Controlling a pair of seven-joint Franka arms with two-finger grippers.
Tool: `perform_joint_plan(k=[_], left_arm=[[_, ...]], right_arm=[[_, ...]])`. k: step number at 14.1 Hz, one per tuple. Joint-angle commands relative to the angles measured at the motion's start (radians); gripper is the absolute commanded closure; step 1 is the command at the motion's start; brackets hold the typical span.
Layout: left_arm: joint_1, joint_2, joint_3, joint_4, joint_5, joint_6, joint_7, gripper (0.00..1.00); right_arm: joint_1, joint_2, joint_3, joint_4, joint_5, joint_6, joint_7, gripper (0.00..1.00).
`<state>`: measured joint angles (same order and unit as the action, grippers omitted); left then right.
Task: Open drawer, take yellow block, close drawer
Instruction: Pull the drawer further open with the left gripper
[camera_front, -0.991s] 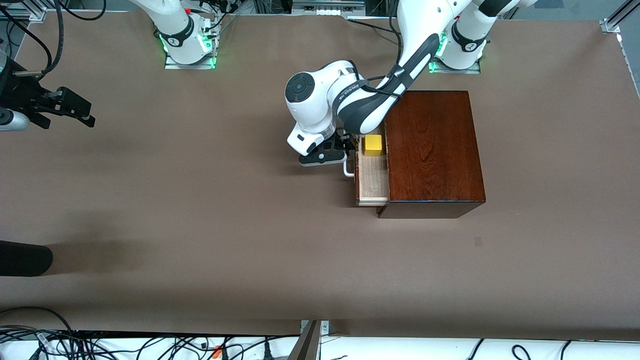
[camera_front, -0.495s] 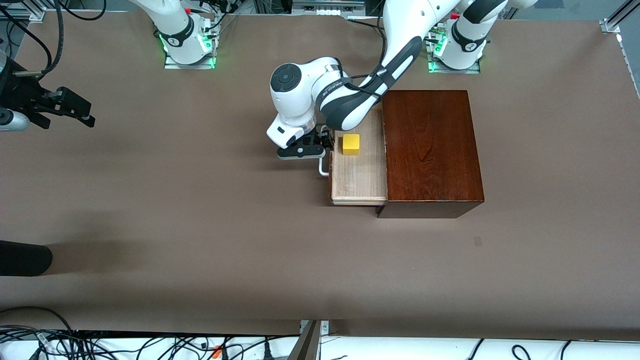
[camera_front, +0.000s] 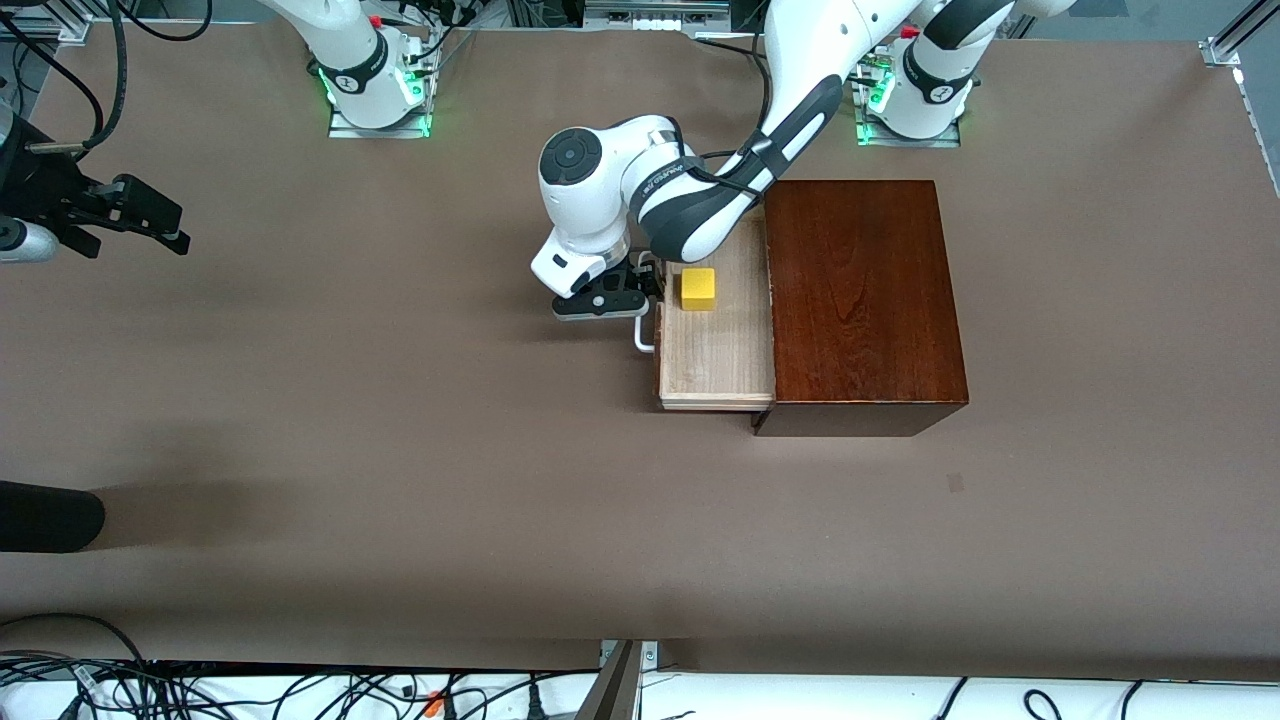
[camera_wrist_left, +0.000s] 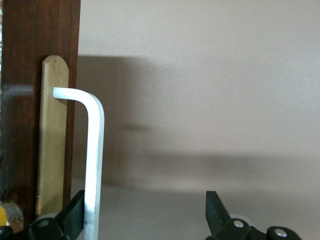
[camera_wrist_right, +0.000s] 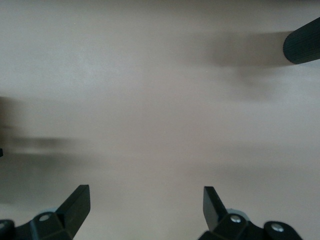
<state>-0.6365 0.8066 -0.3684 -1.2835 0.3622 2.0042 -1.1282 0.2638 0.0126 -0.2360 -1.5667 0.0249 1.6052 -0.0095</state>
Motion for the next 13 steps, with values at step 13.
perform_joint_plan(k=[13], left_arm=[[0.026, -0.01, -0.043, 0.07, -0.042, -0.093, 0.076, 0.0]], right_arm=[[-0.008, 0.004, 0.004, 0.016, 0.006, -0.007, 0.003, 0.0]])
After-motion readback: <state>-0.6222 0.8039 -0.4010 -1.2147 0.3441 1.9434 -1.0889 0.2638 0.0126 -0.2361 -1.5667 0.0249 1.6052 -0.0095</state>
